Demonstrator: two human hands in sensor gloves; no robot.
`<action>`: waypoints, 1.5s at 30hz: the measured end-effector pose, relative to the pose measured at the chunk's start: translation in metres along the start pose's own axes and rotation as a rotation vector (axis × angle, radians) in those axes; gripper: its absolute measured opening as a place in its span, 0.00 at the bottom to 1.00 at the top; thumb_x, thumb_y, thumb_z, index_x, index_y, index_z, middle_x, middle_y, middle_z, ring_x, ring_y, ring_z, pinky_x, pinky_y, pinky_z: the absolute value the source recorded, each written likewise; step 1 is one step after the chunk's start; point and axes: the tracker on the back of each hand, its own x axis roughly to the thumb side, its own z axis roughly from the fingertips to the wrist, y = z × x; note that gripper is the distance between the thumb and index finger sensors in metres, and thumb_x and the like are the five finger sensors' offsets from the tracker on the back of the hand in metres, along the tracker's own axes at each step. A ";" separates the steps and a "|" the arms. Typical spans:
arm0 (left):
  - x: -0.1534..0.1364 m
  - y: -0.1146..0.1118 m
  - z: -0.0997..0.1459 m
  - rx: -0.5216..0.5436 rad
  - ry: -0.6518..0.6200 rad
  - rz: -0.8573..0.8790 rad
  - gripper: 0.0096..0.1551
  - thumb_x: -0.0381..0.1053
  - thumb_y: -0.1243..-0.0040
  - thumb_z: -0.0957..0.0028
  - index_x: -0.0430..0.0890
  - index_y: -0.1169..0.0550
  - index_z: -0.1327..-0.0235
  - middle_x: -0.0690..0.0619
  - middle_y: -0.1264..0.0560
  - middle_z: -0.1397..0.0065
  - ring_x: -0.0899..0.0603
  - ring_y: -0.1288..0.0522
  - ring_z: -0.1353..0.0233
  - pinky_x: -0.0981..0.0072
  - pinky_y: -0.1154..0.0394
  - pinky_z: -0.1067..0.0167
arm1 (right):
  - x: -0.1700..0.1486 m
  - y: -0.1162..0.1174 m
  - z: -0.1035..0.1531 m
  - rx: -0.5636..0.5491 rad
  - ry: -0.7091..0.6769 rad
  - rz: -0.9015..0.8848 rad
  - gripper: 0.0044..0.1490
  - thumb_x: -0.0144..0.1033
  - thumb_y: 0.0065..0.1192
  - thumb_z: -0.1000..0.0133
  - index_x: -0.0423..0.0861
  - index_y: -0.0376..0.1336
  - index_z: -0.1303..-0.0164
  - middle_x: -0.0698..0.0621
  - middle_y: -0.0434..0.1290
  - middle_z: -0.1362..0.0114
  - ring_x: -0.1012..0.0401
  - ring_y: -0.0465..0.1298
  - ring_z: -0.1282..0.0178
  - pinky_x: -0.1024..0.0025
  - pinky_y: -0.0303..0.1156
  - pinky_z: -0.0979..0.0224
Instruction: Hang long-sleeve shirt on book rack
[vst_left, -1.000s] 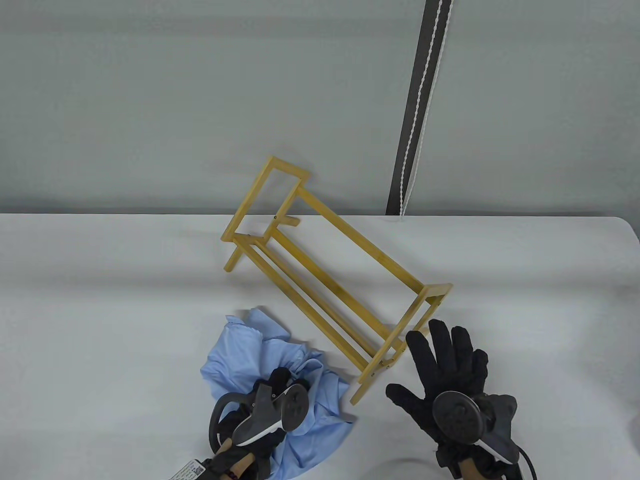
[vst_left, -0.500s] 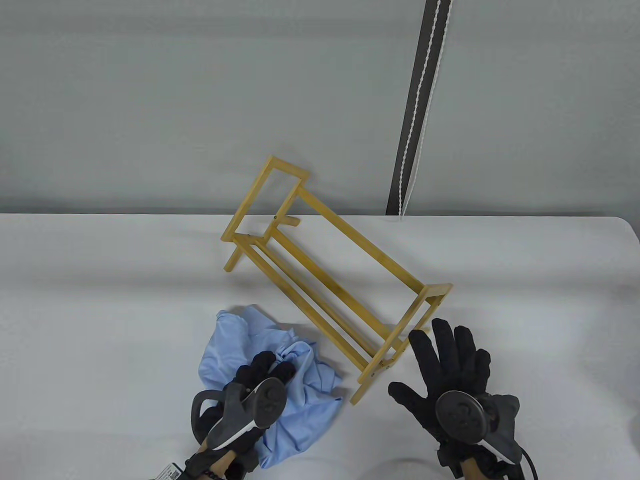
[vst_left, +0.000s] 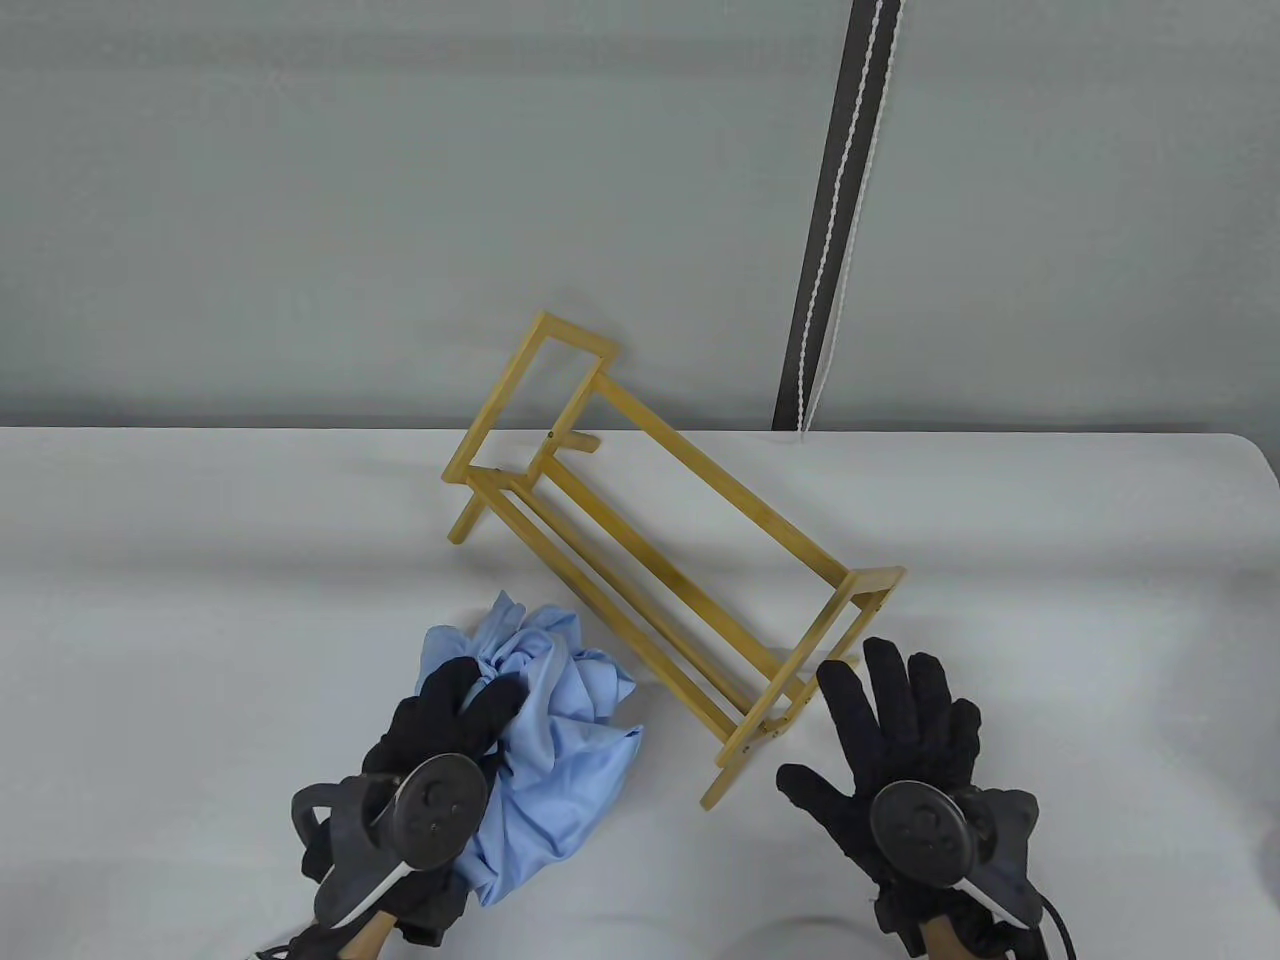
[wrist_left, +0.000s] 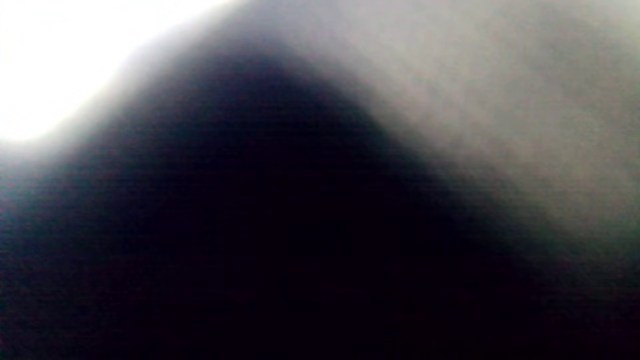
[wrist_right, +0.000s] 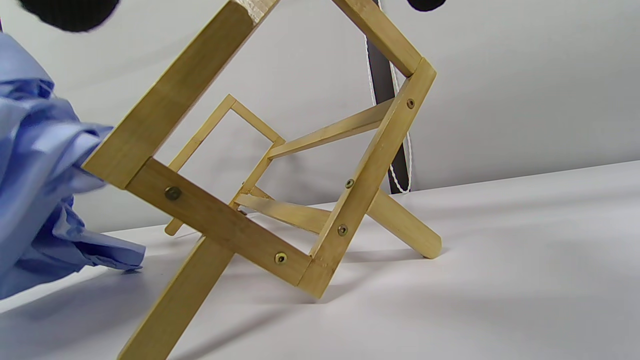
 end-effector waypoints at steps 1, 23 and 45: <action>0.000 0.004 0.000 0.009 0.000 0.002 0.32 0.57 0.31 0.48 0.74 0.31 0.31 0.58 0.30 0.16 0.46 0.14 0.39 0.61 0.12 0.46 | 0.000 0.000 0.000 0.000 0.001 0.002 0.60 0.77 0.52 0.48 0.58 0.38 0.14 0.40 0.40 0.08 0.28 0.45 0.12 0.19 0.46 0.26; 0.021 0.008 -0.041 0.048 0.027 0.074 0.31 0.57 0.32 0.46 0.76 0.32 0.31 0.61 0.33 0.14 0.47 0.16 0.36 0.60 0.13 0.43 | -0.006 -0.004 0.001 -0.019 0.022 -0.011 0.60 0.76 0.52 0.48 0.58 0.38 0.14 0.40 0.40 0.08 0.28 0.46 0.13 0.19 0.46 0.27; 0.058 -0.018 -0.099 0.040 0.031 0.177 0.31 0.59 0.34 0.44 0.77 0.34 0.30 0.62 0.35 0.13 0.48 0.17 0.33 0.60 0.14 0.40 | -0.018 -0.009 0.002 -0.040 0.062 -0.045 0.59 0.76 0.52 0.48 0.57 0.38 0.13 0.39 0.41 0.08 0.28 0.46 0.13 0.19 0.46 0.27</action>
